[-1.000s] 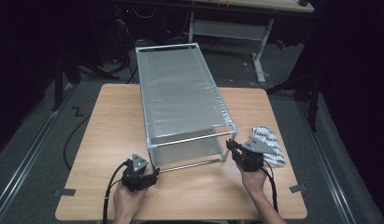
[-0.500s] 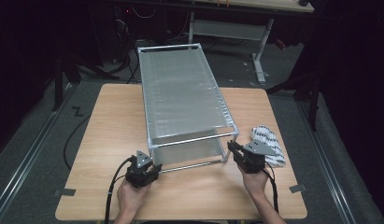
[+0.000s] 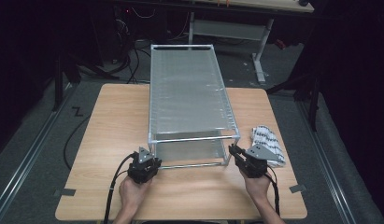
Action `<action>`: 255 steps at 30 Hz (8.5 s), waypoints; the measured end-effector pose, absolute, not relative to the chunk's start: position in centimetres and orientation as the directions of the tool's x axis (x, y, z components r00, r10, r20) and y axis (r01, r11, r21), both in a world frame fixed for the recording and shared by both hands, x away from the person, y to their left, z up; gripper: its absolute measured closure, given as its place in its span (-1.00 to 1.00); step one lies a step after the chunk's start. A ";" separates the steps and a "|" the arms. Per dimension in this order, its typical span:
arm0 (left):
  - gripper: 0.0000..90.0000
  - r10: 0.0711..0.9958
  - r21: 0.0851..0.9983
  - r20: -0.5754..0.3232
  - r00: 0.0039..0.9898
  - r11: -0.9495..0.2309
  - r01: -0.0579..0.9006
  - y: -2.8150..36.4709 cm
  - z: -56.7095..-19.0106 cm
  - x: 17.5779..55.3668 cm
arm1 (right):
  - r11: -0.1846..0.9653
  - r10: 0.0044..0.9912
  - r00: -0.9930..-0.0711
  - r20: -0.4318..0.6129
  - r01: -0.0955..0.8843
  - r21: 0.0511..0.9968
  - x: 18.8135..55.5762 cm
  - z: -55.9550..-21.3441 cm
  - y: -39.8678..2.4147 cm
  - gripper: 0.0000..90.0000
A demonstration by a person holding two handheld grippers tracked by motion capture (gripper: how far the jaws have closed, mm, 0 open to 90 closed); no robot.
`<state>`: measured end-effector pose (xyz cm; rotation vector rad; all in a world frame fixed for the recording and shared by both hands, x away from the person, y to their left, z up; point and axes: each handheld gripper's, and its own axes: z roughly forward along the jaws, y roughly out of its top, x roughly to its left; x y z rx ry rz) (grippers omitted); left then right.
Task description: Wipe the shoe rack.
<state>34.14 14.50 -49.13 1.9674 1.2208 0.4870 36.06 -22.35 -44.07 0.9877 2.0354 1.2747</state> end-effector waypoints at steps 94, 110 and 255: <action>0.77 0.880 0.758 -0.050 0.471 -0.274 0.592 17.2 -49.1 33.1 | 0.442 0.760 -0.649 -0.025 0.488 0.752 48.8 -49.9 -16.7 0.91; 0.78 0.881 0.760 -0.038 0.471 -0.281 0.586 17.6 -49.1 32.7 | 0.458 0.762 -0.645 -0.058 0.474 0.752 47.8 -49.9 -16.5 1.00; 0.69 0.958 0.764 -0.077 0.277 -0.122 0.633 23.7 -50.6 38.9 | 0.213 0.945 -0.328 0.003 0.621 0.755 41.3 -49.6 -31.5 0.75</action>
